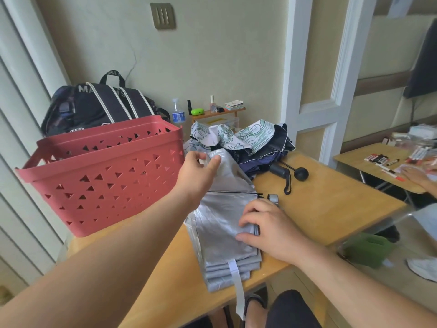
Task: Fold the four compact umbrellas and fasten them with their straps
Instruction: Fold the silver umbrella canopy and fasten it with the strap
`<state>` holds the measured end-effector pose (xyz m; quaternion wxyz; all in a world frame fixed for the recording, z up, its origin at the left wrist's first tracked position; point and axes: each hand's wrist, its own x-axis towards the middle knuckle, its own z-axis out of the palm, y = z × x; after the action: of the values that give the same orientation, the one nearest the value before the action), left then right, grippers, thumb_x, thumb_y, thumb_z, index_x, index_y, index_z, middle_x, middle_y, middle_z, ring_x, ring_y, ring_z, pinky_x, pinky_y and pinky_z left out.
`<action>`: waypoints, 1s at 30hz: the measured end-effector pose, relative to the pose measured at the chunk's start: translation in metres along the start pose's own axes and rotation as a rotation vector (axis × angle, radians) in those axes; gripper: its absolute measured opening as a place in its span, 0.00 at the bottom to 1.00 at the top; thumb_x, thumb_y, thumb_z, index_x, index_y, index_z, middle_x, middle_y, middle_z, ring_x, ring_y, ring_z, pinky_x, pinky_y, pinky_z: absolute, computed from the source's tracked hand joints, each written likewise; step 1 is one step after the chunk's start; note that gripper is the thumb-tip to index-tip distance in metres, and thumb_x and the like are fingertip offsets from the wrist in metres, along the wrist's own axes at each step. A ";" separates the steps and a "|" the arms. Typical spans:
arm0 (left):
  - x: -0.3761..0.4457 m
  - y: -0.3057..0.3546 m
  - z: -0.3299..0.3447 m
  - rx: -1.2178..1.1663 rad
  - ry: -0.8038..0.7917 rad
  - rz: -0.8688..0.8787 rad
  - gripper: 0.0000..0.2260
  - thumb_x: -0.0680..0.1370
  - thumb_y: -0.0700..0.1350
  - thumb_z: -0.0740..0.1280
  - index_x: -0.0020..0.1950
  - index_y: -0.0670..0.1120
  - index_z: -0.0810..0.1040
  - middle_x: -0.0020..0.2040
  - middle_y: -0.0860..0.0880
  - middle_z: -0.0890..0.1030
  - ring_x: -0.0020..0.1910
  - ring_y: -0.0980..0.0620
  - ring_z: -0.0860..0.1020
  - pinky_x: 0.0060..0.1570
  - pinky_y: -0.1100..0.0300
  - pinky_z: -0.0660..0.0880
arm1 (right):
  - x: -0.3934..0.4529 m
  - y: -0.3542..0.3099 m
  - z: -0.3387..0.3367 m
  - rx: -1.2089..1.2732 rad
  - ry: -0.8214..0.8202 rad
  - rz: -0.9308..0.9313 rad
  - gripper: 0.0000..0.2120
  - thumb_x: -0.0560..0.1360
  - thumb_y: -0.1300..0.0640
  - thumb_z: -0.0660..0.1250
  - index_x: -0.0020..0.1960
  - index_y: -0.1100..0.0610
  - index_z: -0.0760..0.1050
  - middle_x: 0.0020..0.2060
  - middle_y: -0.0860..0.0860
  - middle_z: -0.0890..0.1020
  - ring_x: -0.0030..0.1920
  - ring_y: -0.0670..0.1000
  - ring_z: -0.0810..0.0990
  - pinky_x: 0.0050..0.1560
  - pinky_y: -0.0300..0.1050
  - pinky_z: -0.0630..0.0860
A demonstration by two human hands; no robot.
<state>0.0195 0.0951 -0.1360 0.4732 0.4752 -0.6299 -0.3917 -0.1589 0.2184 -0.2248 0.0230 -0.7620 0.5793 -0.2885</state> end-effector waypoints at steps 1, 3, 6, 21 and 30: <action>-0.006 -0.003 0.000 -0.001 0.024 -0.002 0.17 0.78 0.58 0.73 0.59 0.49 0.74 0.50 0.48 0.81 0.43 0.51 0.78 0.44 0.55 0.75 | 0.001 -0.001 -0.002 -0.018 0.006 -0.019 0.16 0.73 0.36 0.73 0.54 0.46 0.84 0.53 0.37 0.74 0.60 0.42 0.70 0.64 0.43 0.69; -0.014 -0.011 0.000 -0.006 0.059 0.001 0.17 0.77 0.57 0.75 0.56 0.47 0.76 0.48 0.50 0.81 0.42 0.51 0.77 0.45 0.54 0.75 | 0.006 -0.002 -0.008 -0.002 0.047 -0.017 0.16 0.73 0.37 0.74 0.53 0.47 0.85 0.52 0.38 0.76 0.59 0.42 0.70 0.64 0.43 0.69; -0.022 -0.020 -0.005 -0.078 0.068 -0.012 0.15 0.78 0.51 0.74 0.51 0.40 0.78 0.41 0.49 0.79 0.38 0.50 0.74 0.41 0.54 0.72 | 0.024 -0.007 -0.022 0.090 0.257 0.032 0.11 0.75 0.43 0.74 0.52 0.48 0.85 0.49 0.41 0.80 0.55 0.46 0.75 0.60 0.44 0.71; -0.048 -0.012 -0.019 -0.363 -0.027 -0.089 0.11 0.74 0.50 0.70 0.35 0.50 0.73 0.39 0.45 0.71 0.42 0.46 0.70 0.46 0.49 0.68 | 0.100 -0.036 -0.022 0.692 0.273 0.358 0.07 0.72 0.56 0.80 0.47 0.50 0.83 0.37 0.46 0.85 0.34 0.44 0.82 0.40 0.42 0.78; -0.039 -0.007 -0.026 -0.404 -0.029 -0.210 0.11 0.82 0.52 0.66 0.62 0.50 0.72 0.48 0.48 0.80 0.41 0.48 0.79 0.43 0.52 0.75 | 0.081 -0.032 -0.031 0.833 0.306 0.323 0.13 0.73 0.59 0.80 0.52 0.50 0.79 0.37 0.52 0.80 0.35 0.46 0.77 0.42 0.43 0.74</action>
<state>0.0504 0.1302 -0.1453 0.5060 0.4281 -0.4925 -0.5639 -0.1320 0.1650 -0.1540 0.2856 -0.5368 0.5222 -0.5980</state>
